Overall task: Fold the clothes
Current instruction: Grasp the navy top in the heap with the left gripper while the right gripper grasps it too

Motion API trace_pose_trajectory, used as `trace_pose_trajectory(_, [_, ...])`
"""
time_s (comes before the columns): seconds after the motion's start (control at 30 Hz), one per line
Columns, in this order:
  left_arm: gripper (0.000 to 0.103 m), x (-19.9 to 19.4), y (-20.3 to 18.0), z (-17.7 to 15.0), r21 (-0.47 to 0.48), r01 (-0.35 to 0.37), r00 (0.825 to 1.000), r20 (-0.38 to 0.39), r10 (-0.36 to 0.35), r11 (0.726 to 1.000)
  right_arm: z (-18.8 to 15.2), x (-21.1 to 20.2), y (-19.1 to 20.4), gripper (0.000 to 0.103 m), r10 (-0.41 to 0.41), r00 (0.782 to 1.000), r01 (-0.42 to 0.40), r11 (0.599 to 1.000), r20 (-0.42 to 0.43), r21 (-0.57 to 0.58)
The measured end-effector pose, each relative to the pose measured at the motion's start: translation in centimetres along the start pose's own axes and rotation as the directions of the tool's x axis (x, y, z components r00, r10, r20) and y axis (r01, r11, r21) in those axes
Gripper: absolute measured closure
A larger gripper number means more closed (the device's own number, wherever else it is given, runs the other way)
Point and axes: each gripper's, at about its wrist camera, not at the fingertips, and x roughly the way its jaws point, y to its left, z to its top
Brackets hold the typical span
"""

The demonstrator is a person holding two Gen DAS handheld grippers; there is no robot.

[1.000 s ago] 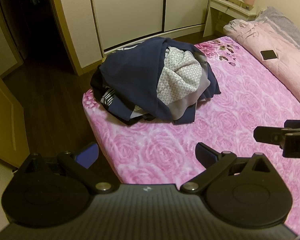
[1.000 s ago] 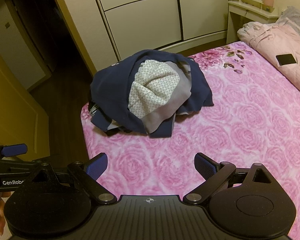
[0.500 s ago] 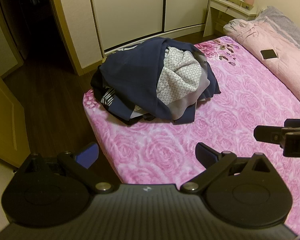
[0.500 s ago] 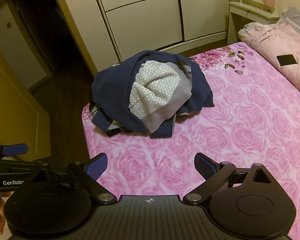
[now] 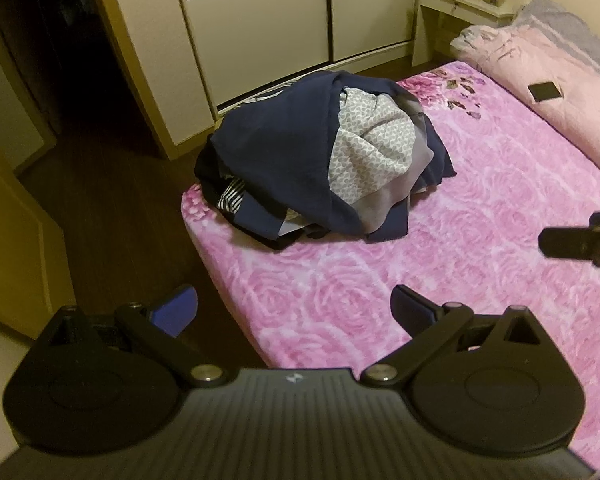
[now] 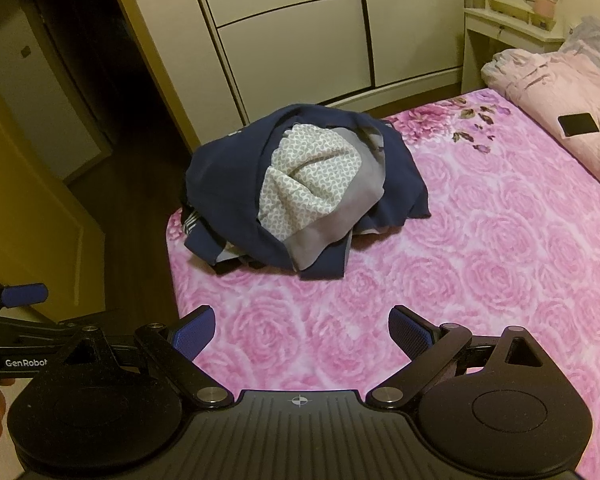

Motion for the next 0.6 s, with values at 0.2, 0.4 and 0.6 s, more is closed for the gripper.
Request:
trace_pose_trajectory(0.2, [0.002, 3.0, 1.6, 1.5, 0.04, 0.005, 1.0, -0.005, -0.005, 0.999, 1.5, 1.1, -0.2, 0.007, -0.032, 0.999, 0.032, 0.997, -0.003, -0.073])
trace_pose_trajectory(0.4, [0.002, 9.7, 4.2, 6.6, 0.096, 0.047, 0.999, -0.005, -0.047, 0.994, 5.0, 5.8, -0.7, 0.007, -0.041, 0.999, 0.04, 0.995, -0.017, -0.091])
trace_pose_trajectory(0.6, [0.002, 17.7, 6.5, 12.7, 0.25, 0.131, 0.99, 0.023, -0.142, 0.959, 10.5, 13.8, 0.6, 0.007, -0.086, 0.996, 0.081, 0.987, -0.03, -0.138])
